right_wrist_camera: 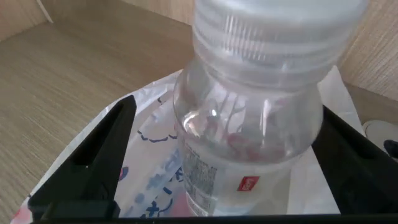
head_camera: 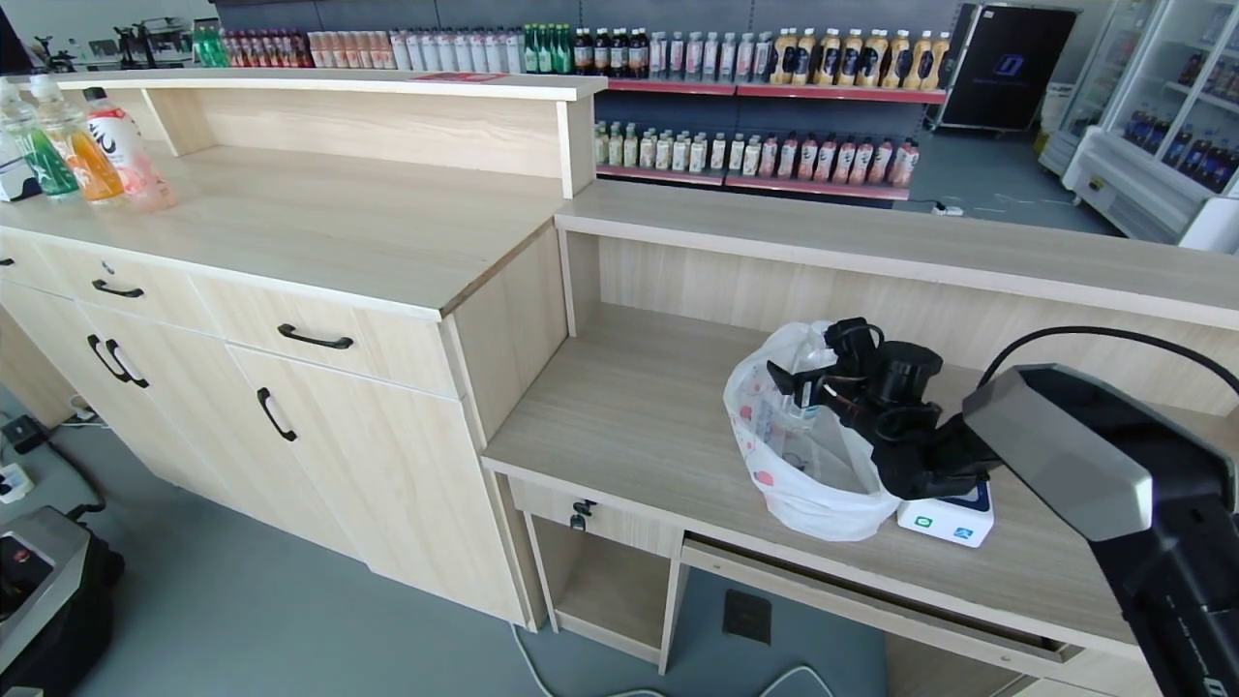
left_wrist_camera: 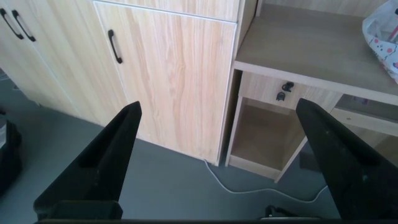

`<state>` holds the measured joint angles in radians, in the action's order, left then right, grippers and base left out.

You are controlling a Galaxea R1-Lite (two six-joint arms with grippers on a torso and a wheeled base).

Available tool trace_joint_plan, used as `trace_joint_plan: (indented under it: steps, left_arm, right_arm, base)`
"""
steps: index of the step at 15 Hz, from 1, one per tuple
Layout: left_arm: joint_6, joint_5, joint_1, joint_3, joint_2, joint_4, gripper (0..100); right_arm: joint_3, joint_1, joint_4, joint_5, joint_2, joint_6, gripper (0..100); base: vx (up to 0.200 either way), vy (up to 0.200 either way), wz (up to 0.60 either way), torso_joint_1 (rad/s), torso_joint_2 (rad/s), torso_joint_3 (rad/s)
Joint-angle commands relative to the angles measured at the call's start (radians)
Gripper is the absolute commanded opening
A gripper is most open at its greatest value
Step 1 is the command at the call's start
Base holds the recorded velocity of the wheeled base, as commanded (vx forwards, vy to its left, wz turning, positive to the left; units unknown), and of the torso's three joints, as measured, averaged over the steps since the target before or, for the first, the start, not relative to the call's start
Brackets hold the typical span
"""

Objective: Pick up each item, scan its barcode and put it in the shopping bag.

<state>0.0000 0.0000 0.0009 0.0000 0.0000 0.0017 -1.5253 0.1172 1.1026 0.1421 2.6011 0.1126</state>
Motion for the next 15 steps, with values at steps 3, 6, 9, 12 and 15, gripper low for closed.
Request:
trace_joint_plan:
  steps: [3,6,9,12,15]
  left_arm:
    - [0.0,0.0,0.001,0.0,0.002,0.0,100]
    - [0.0,0.0,0.001,0.0,0.002,0.0,100]
    - [0.0,0.0,0.001,0.0,0.002,0.0,100]
    - [0.0,0.0,0.001,0.0,0.002,0.0,100]
    - [0.0,0.0,0.001,0.0,0.002,0.0,100]
  right_arm:
    - [0.424,-0.05,-0.018,0.013,-0.469,0.102,100]
    - [0.81,-0.153,0.016,0.016,-0.762,0.274,100]
    - [0.852,-0.229,-0.007,0.005,-0.895,0.288,100]
    - [0.781,-0.274,-0.081,-0.079,-0.96,0.299,100]
    - [0.648,-0.277,-0.305,-0.352,-0.963,0.191,100]
  base:
    - [0.0,0.0,0.0,0.0,0.0,0.0]
    - [0.0,0.0,0.0,0.0,0.0,0.0]
    - [0.0,0.0,0.0,0.0,0.0,0.0]
    - [0.0,0.0,-0.4,0.003,0.0,0.003]
    - [0.0,0.0,-0.6,0.001,0.0,0.006]
